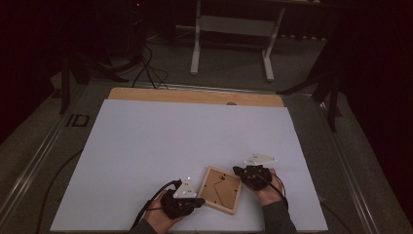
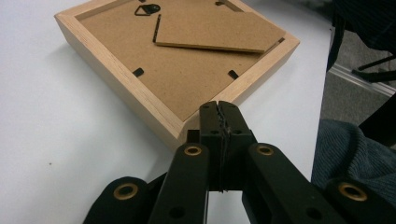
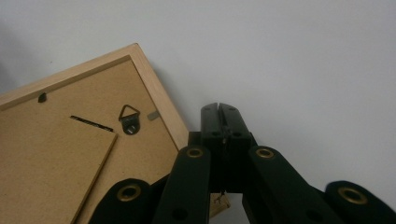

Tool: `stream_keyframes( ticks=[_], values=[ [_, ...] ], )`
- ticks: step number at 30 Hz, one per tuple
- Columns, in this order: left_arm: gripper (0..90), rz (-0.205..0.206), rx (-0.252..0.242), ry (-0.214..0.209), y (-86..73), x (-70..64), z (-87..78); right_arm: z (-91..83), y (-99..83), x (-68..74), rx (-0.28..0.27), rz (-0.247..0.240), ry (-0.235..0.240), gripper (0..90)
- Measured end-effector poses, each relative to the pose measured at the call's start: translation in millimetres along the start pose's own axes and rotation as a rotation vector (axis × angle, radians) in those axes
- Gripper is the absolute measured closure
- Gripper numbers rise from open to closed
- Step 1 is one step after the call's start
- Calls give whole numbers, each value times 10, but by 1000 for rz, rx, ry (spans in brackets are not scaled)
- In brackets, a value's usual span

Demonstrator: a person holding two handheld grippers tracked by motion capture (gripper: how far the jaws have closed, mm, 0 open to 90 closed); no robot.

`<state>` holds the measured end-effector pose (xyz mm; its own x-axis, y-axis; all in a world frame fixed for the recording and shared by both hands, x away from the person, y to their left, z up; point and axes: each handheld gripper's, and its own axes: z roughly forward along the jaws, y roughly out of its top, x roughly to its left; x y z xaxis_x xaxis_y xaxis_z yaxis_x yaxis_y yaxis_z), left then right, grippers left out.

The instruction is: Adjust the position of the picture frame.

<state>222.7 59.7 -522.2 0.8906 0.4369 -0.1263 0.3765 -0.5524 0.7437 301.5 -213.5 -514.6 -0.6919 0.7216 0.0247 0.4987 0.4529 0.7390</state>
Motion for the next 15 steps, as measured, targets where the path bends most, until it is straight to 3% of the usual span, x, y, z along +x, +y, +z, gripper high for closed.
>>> stream_keyframes(
  ticks=[7,15],
  values=[
    [893,15,19,-15,0,-29,45,6,-6,-12,8,4,0,897],
    [895,11,22,9,2,5,32,7,-6,-13,8,5,-3,896]
  ],
)
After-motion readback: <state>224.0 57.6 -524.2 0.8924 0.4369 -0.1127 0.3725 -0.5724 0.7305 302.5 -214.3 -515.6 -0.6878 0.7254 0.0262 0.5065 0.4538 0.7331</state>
